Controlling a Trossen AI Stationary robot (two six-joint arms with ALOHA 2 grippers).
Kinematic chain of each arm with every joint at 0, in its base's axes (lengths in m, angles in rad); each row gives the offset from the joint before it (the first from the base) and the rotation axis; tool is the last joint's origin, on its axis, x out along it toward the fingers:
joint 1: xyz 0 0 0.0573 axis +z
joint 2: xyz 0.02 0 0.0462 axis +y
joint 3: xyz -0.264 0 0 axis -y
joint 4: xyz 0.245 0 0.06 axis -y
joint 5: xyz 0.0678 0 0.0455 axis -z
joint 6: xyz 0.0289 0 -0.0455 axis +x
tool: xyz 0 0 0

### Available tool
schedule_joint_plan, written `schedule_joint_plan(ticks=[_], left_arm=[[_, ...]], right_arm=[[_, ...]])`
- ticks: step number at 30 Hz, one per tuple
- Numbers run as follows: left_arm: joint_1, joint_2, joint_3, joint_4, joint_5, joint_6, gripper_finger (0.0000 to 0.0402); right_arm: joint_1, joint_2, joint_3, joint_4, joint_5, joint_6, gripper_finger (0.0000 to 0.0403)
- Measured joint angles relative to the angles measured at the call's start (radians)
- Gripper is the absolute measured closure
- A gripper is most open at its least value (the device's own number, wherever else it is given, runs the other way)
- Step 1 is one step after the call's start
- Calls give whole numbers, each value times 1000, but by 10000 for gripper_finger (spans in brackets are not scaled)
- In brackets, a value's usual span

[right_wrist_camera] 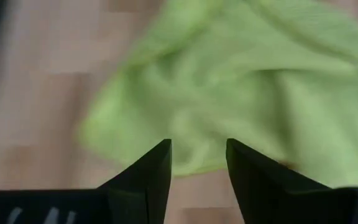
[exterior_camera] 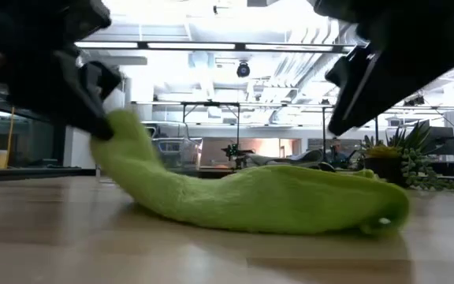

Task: Fold microfiber towels
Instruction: Fold the green microfiber cloth

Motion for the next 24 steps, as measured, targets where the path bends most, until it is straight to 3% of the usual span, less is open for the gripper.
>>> schedule_joint_plan(ticks=[5,10,14,19,24], left_arm=[[-6,-14,0,27,-142,-38,402],[14,-15,0,44,-157,-65,401],[25,-15,0,50,-165,-107,401],[25,-15,0,54,-158,-137,401],[23,-15,0,57,-161,-159,401]], right_arm=[[63,11,21,49,-20,230,258],[126,99,89,93,42,305,258],[157,237,239,19,27,229,258],[182,401,422,-5,-103,16,267],[170,457,490,-53,-87,-21,350]])
